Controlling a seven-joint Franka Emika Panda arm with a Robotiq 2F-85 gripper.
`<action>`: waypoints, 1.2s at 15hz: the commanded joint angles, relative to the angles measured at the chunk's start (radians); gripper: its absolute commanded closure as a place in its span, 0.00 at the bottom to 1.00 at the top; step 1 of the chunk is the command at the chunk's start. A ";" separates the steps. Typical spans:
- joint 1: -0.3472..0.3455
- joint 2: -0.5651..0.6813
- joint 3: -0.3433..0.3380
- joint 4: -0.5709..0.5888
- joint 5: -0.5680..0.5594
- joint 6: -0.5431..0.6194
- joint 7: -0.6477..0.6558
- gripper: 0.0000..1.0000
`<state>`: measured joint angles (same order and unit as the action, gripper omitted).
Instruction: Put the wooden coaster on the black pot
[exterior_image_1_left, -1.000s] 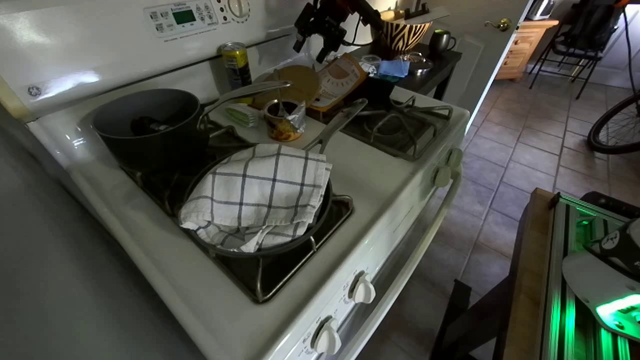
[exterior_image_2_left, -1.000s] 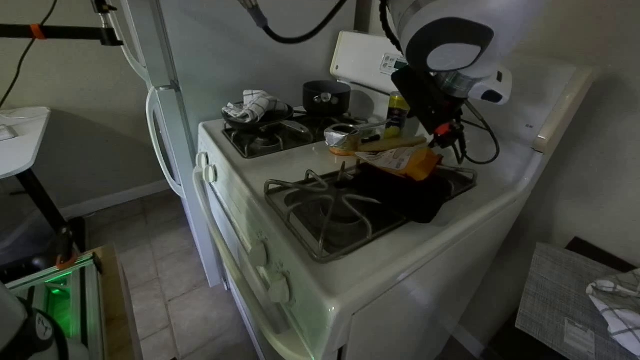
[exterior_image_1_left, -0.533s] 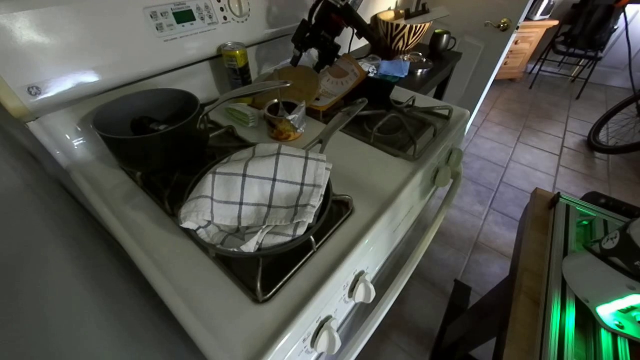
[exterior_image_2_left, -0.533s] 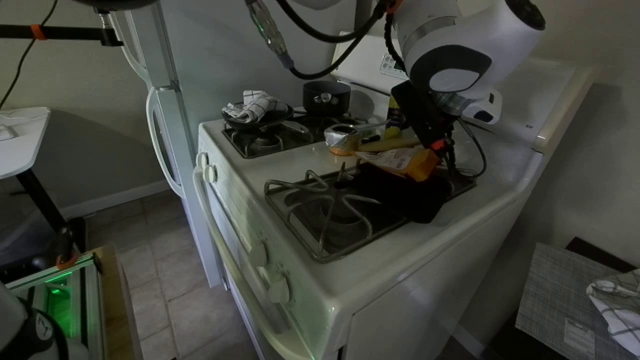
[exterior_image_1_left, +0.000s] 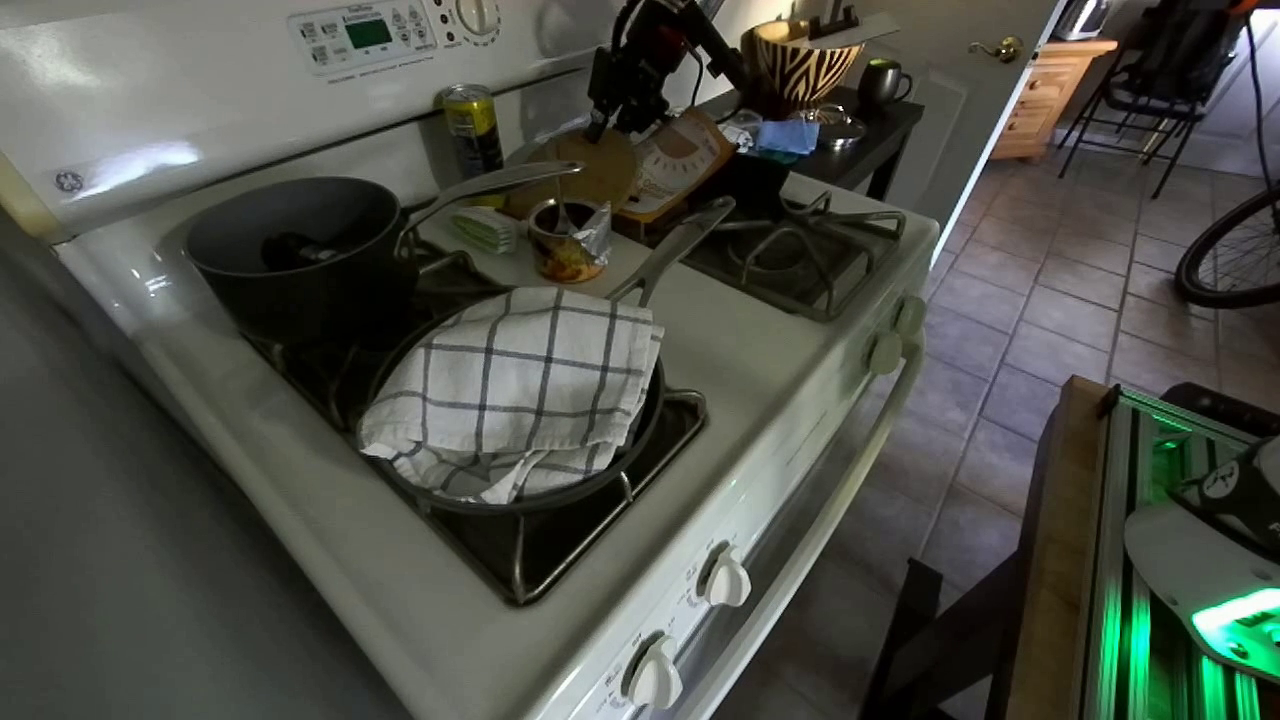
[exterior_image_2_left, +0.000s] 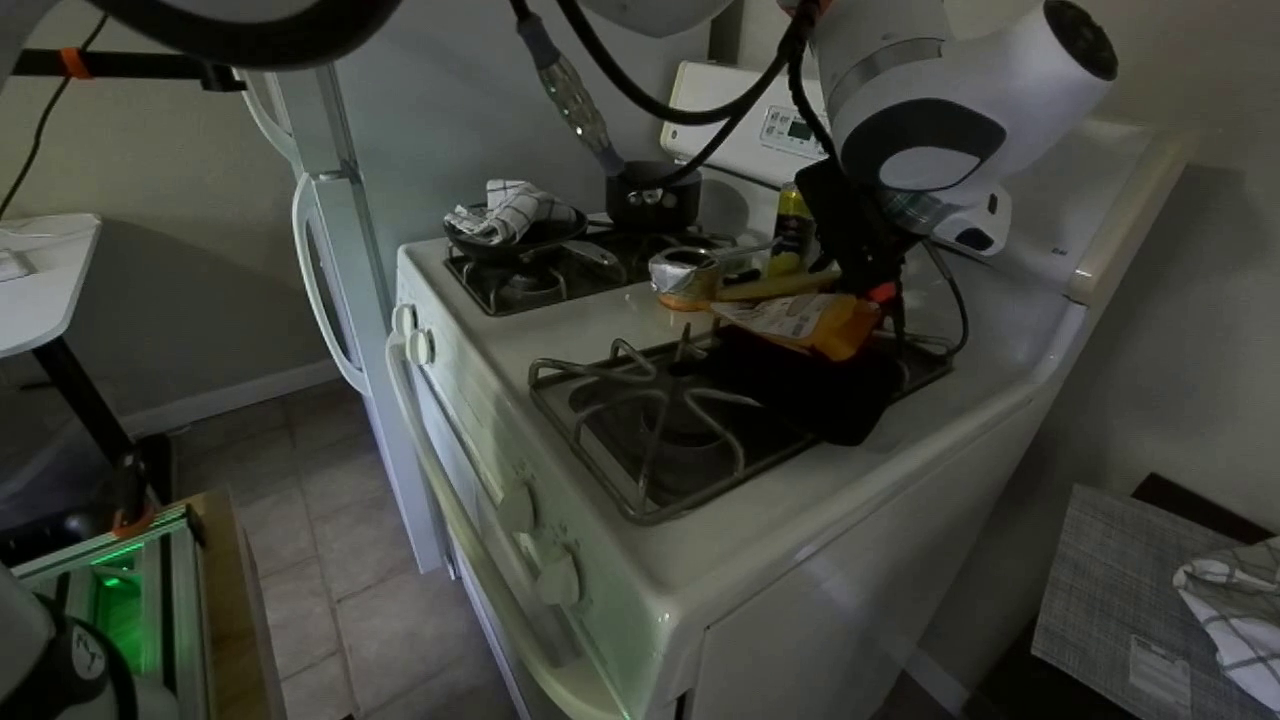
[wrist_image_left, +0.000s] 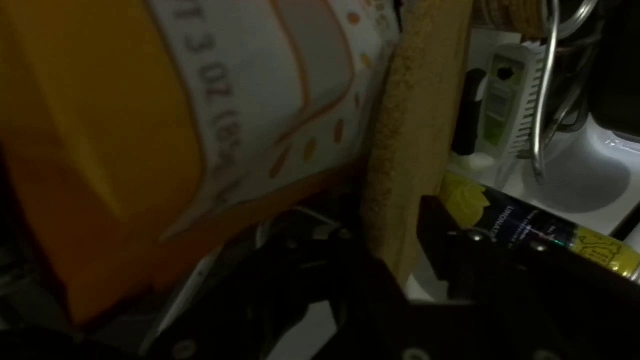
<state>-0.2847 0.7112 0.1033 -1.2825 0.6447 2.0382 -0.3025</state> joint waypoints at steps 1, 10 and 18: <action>-0.030 0.038 0.024 0.065 0.051 -0.074 -0.015 0.95; -0.026 -0.082 -0.050 0.107 0.047 -0.113 0.030 0.96; -0.056 -0.269 -0.036 0.075 0.007 -0.369 -0.015 0.95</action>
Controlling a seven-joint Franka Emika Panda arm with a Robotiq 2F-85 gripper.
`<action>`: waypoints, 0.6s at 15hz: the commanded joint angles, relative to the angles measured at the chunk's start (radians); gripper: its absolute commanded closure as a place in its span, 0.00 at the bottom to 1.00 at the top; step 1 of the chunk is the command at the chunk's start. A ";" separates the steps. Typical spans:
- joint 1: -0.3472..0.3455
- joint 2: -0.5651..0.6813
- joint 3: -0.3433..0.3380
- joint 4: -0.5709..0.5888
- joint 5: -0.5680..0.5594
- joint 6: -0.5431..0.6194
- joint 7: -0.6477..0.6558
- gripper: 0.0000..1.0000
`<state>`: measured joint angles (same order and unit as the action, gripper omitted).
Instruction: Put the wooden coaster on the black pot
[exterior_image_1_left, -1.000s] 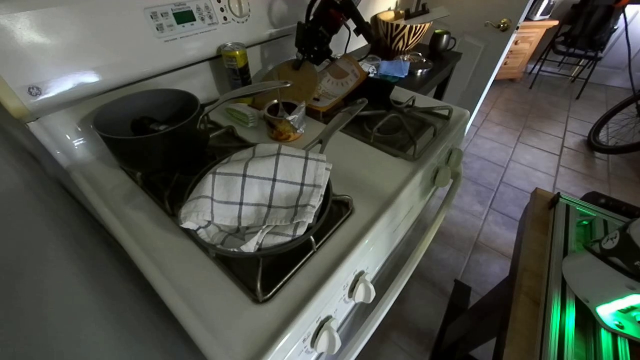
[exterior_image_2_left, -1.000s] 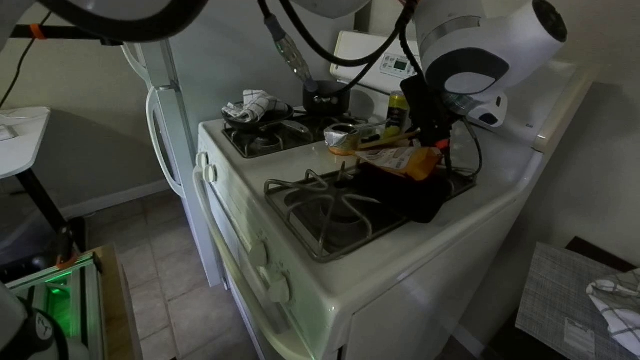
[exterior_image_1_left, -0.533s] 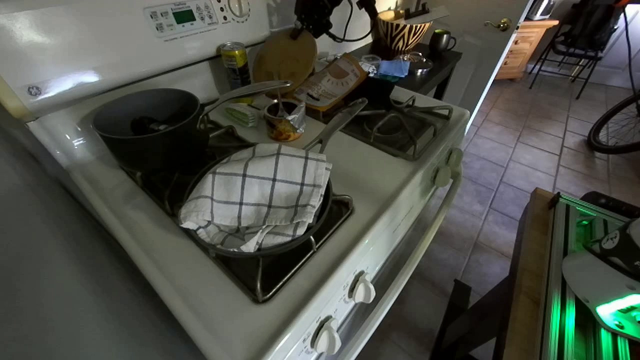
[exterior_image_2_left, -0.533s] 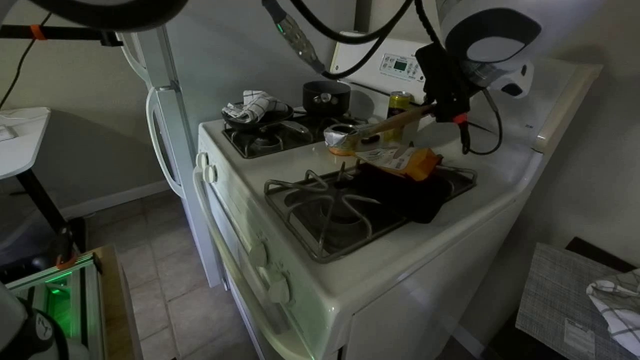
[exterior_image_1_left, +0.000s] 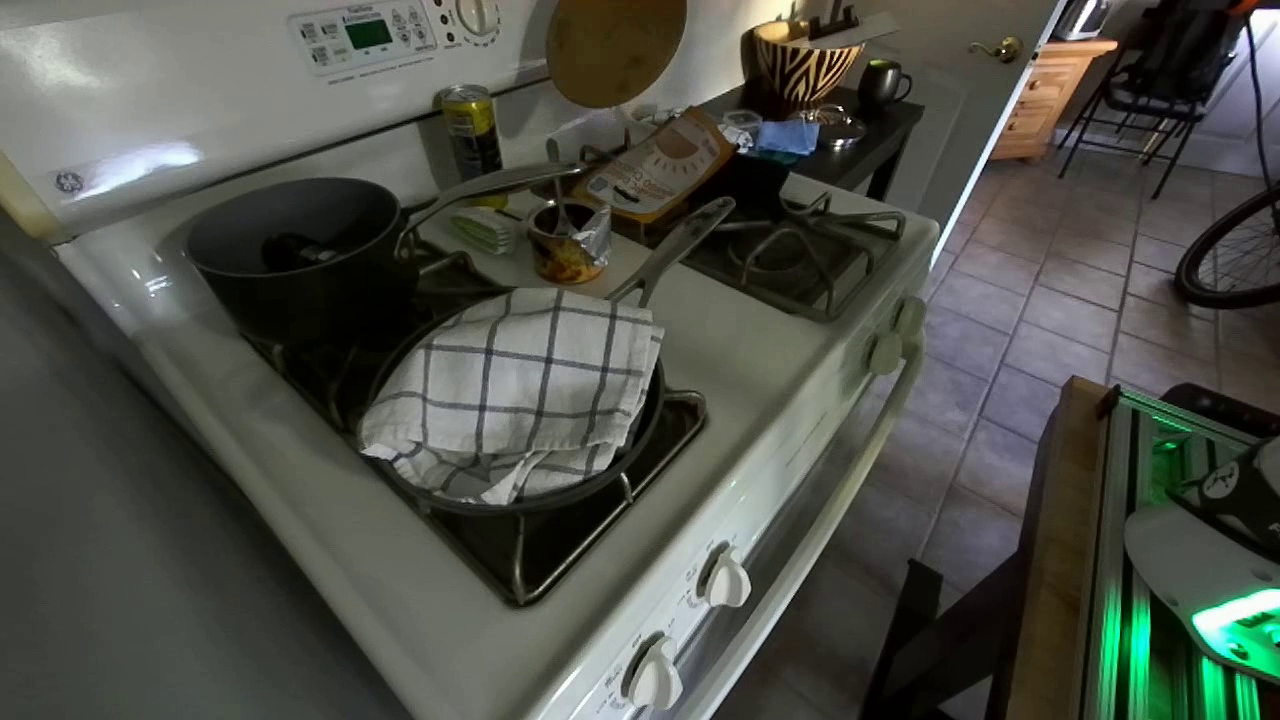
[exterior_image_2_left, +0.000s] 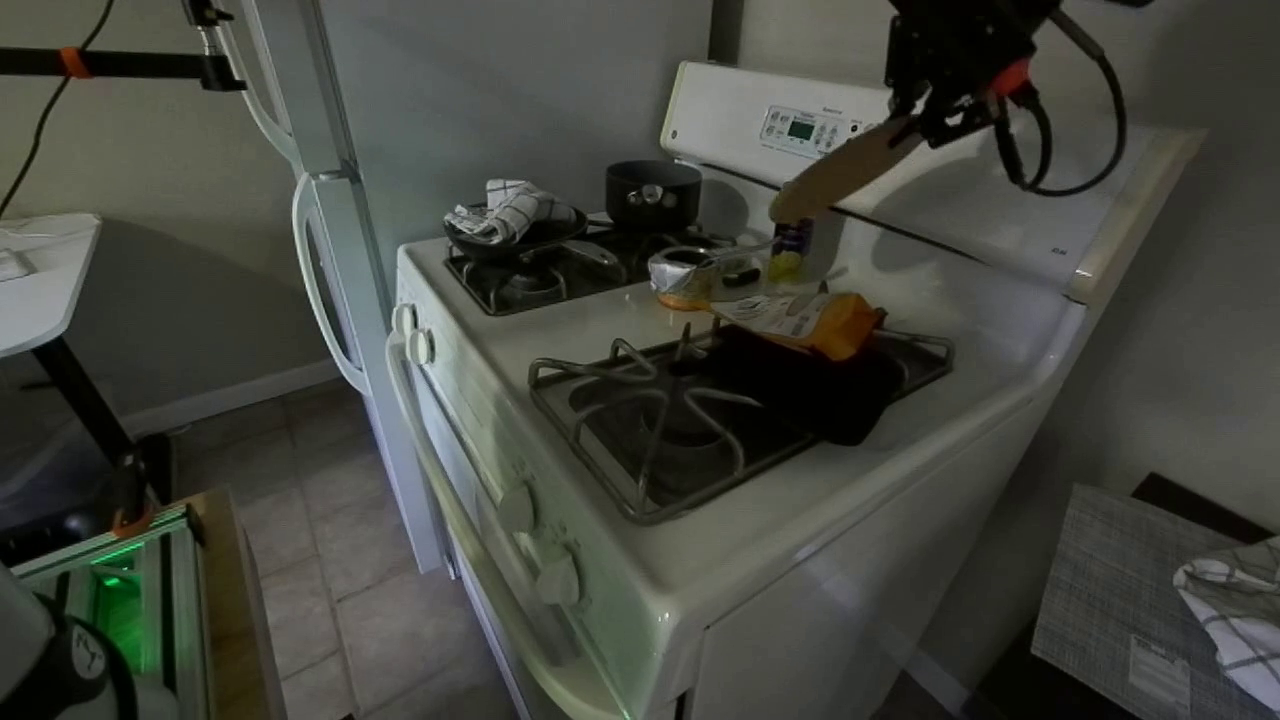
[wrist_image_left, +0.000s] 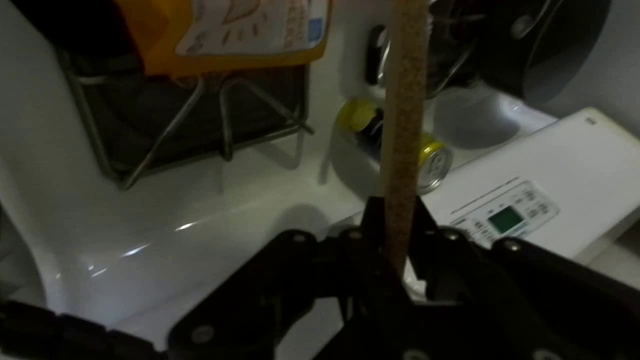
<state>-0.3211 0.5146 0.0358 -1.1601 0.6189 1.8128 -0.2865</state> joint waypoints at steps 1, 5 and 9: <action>-0.021 -0.099 0.040 -0.060 0.042 -0.207 -0.041 0.95; -0.016 -0.122 0.082 -0.060 0.105 -0.343 -0.160 0.96; 0.027 -0.069 0.152 -0.145 0.302 -0.149 -0.211 0.96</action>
<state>-0.3167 0.4200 0.1438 -1.2219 0.7943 1.5399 -0.4605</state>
